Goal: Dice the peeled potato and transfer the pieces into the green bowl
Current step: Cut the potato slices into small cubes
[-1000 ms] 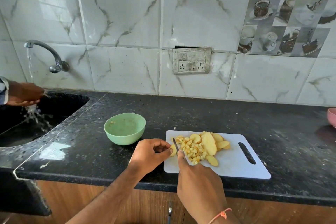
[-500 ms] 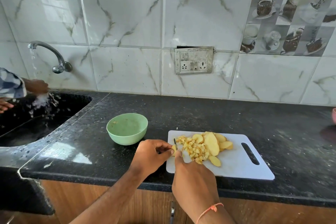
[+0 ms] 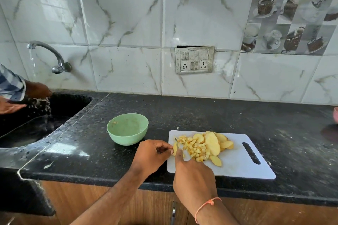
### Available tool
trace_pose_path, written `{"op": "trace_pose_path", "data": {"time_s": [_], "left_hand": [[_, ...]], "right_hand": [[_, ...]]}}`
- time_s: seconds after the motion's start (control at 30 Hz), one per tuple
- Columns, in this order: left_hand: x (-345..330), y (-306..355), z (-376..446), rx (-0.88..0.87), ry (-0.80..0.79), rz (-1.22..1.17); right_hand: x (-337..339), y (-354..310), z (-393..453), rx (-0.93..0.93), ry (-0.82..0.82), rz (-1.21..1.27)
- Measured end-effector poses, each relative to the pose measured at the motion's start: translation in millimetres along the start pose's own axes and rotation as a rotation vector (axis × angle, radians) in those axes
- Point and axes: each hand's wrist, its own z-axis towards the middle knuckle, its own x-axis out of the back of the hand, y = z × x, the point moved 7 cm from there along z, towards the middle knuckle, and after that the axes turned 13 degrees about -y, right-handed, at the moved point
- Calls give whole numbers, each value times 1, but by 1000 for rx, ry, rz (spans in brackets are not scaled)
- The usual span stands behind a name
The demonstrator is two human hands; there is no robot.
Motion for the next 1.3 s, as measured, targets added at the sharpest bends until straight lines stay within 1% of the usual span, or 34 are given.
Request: {"op": "trace_pose_path", "data": {"time_s": [0.23, 0.37, 0.63, 0.87, 1.0, 1.17, 1.3], "left_hand": [[-1, -3, 2, 6, -11, -23], [-2, -5, 1, -14, -46, -63], [-1, -2, -1, 1, -46, -95], [0, -4, 0, 33, -19, -51], [-3, -6, 2, 38, -45, -60], [-3, -5, 1, 31, -60, -76], [-4, -6, 2, 43, -76, -90]], "right_hand": [[2, 1, -11, 15, -2, 36], [5, -3, -16, 35, 21, 20], [4, -3, -5, 23, -11, 6], [-5, -2, -6, 37, -50, -13], [-12, -4, -17, 33, -109, 0], [-8, -2, -18, 28, -101, -3], [-8, -4, -12, 15, -124, 19]]}}
